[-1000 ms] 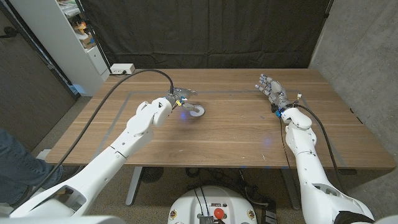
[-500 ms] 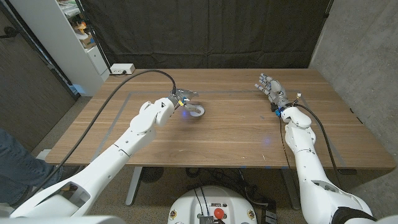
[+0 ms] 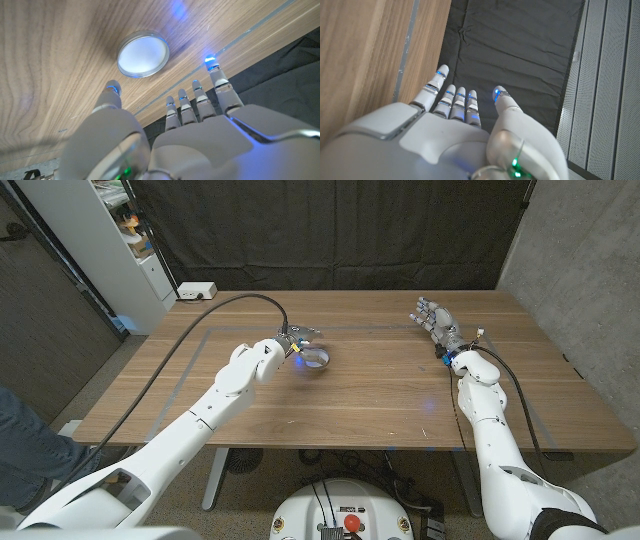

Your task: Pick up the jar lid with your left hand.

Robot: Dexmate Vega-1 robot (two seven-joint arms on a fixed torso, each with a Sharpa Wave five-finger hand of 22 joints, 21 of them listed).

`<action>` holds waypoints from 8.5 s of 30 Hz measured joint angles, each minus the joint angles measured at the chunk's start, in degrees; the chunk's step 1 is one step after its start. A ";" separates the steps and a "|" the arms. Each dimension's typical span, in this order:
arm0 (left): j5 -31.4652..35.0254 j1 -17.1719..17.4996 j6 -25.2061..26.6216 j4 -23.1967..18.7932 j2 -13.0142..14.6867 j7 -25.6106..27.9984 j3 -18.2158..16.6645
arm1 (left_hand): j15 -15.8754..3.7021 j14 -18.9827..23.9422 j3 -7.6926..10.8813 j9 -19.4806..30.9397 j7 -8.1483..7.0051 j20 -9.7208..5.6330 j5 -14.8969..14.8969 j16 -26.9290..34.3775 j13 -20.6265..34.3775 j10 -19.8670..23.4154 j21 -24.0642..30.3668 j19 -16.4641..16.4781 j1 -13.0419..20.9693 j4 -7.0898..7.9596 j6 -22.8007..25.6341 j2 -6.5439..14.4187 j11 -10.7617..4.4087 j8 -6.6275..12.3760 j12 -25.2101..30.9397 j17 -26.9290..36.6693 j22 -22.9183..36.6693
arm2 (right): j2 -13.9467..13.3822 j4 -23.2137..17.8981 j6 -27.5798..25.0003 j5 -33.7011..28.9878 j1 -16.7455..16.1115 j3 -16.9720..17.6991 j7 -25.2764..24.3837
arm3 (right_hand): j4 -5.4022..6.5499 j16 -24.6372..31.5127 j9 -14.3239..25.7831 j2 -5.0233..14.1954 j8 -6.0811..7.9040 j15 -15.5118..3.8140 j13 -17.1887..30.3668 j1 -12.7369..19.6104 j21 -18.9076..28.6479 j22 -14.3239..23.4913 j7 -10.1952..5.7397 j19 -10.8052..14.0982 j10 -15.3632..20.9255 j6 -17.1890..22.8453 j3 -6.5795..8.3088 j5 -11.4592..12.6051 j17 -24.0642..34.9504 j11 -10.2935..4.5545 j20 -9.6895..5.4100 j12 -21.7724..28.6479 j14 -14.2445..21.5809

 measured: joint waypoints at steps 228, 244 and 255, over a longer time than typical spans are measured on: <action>0.33 -1.13 7.75 -3.40 -3.79 0.59 -0.11 | -1.94 3.81 5.20 0.27 0.83 -0.03 -6.23 2.15 2.91 2.23 -1.94 10.57 28.65 -0.94 3.50 10.71 -2.13 0.89 1.29 1.61 0.10 | 0.57 -1.59 0.68 0.75 0.84 0.64 -0.07 | -0.16 0.44 0.00 -0.46 0.00 -0.11 0.00 -0.46 0.00 0.11 -0.82 0.80 0.52 0.80 -1.41 0.00 -0.52 -0.11 1.23 0.00 1.12; 0.39 -0.61 7.24 -8.41 -3.24 -0.14 -2.99 | -2.25 4.11 4.74 0.27 1.04 -0.03 -6.23 2.38 3.19 2.42 -2.16 10.57 28.78 -0.95 3.71 10.85 -2.32 0.89 1.51 1.61 0.10 | 0.58 -3.57 -0.25 0.86 0.24 -0.05 -1.16 | 0.01 0.44 0.00 -0.46 0.00 -0.11 0.00 -0.46 0.00 0.11 -0.82 0.80 0.52 0.80 -1.59 0.00 -0.71 -0.11 1.23 0.00 1.12; 0.52 -0.13 7.19 -10.45 -3.10 -0.82 -4.04 | -1.96 4.39 4.27 0.27 1.20 -0.02 -6.22 2.60 3.18 2.42 -2.16 10.56 28.94 -0.94 3.96 11.01 -2.32 0.89 1.51 1.60 0.15 | 0.58 -4.57 -0.46 1.16 -0.25 -0.44 -1.35 | -0.23 0.44 0.00 -0.46 0.00 -0.11 0.00 -0.46 0.00 0.11 -0.82 0.80 0.52 0.80 -1.83 0.00 -0.79 -0.11 1.23 0.00 1.12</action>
